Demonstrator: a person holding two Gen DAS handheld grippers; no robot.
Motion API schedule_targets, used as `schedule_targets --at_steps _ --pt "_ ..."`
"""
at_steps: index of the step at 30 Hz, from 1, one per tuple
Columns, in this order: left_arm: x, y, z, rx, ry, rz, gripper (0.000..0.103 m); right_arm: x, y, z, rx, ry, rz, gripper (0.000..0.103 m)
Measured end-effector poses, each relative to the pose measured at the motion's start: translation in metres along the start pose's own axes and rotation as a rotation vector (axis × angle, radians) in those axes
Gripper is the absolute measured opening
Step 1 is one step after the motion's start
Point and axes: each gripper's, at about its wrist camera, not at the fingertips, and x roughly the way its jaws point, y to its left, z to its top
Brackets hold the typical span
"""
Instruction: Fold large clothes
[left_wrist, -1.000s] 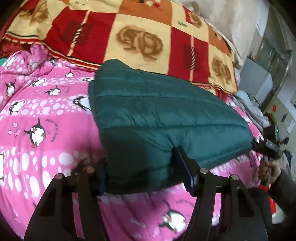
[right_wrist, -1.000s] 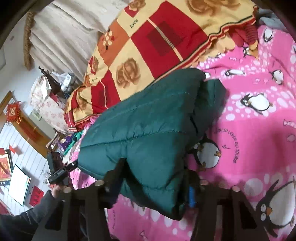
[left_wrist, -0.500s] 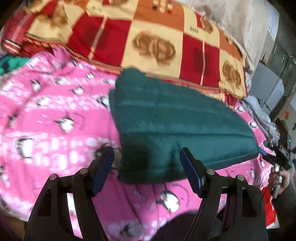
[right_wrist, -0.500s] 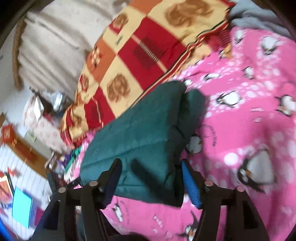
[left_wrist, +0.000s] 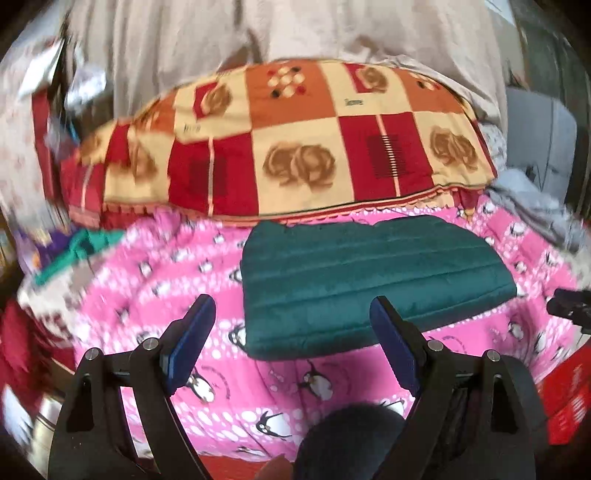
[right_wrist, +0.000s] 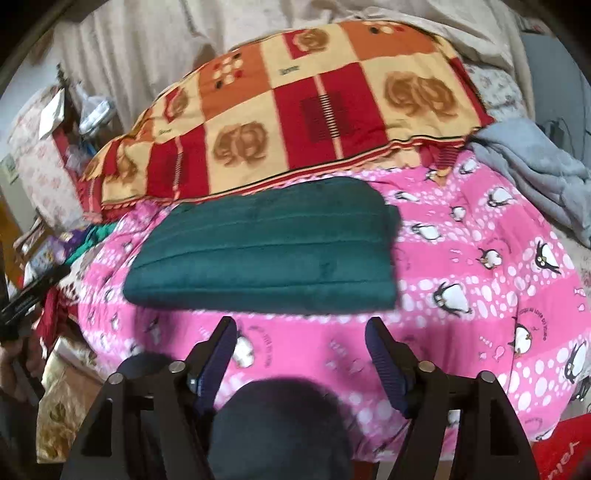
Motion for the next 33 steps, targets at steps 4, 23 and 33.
schedule_targets --at_steps 4,23,33 --pt "-0.008 -0.021 0.001 0.012 -0.005 0.002 0.086 -0.019 0.024 -0.003 -0.118 -0.038 -0.082 0.072" --pt "-0.008 -0.048 -0.004 -0.082 0.178 -0.147 0.103 -0.046 0.024 -0.011 -0.07 -0.029 -0.138 0.072" --pt "0.001 -0.048 -0.012 -0.082 0.228 -0.099 0.103 -0.048 0.024 -0.011 -0.08 0.018 -0.192 0.072"
